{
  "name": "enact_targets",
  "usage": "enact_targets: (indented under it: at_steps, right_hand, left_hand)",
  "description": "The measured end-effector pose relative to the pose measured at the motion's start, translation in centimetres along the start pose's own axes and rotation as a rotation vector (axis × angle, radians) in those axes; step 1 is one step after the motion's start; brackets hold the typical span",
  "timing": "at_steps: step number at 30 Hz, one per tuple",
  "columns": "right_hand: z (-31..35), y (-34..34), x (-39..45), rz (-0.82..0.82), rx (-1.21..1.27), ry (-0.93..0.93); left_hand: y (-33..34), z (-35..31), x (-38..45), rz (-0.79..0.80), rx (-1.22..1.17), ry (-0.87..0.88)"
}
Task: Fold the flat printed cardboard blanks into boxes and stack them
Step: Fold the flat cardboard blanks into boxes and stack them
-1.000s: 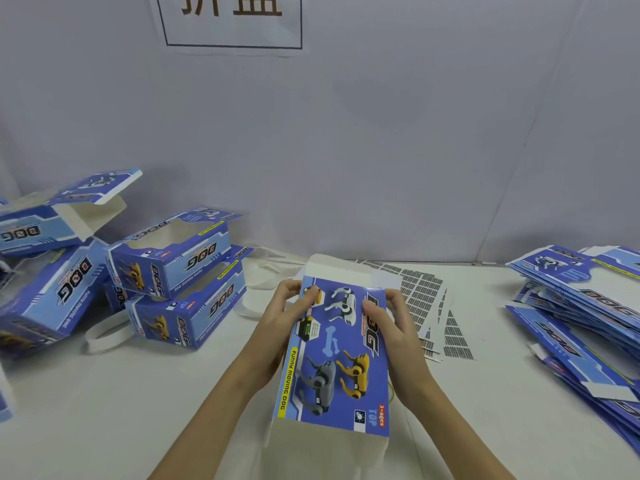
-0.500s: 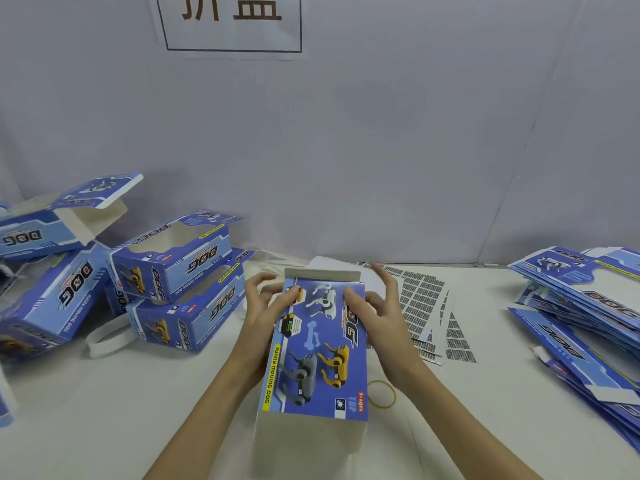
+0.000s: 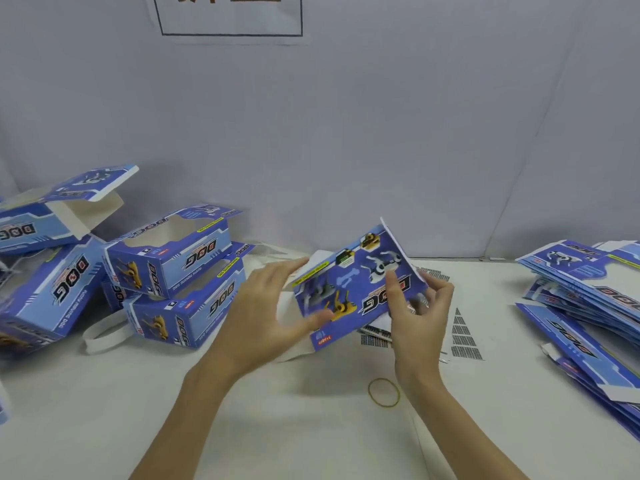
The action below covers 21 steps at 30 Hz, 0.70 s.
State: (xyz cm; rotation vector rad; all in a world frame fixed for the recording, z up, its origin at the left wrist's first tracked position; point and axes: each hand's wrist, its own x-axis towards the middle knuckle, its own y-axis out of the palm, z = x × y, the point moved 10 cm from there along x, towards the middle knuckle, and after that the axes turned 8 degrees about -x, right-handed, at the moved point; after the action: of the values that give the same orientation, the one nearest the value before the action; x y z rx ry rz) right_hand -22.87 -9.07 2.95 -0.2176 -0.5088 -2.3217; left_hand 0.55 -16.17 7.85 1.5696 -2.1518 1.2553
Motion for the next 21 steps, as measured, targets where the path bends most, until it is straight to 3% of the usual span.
enact_targets:
  at_steps: [2,4,9,13,17,21]
  right_hand:
    - [0.5,0.8,-0.8,0.072,-0.016,-0.057]
    - [0.9,2.2,-2.4,0.173,-0.048,-0.103]
    - [4.1,3.6,-4.2,0.338,-0.209,-0.305]
    - [2.6,3.8,-2.6,0.38,-0.153,-0.042]
    - [2.9,3.7,-2.2,0.457,-0.274,-0.075]
    - [3.6,3.6,-1.8,0.473,-0.324,-0.12]
  left_hand:
    - [2.2,-2.4,-0.3,0.039,0.184,0.113]
    - [4.4,-3.3,-0.9,0.03,0.234,0.109]
    - [3.0,-2.2,-1.1,-0.132,0.002,0.069]
    - [2.6,-2.1,-1.0,-0.067,0.2,0.199]
    - [2.8,-2.4,-0.9,-0.015,0.28,0.3]
    - [3.5,-3.0,-1.2,0.027,0.254,0.285]
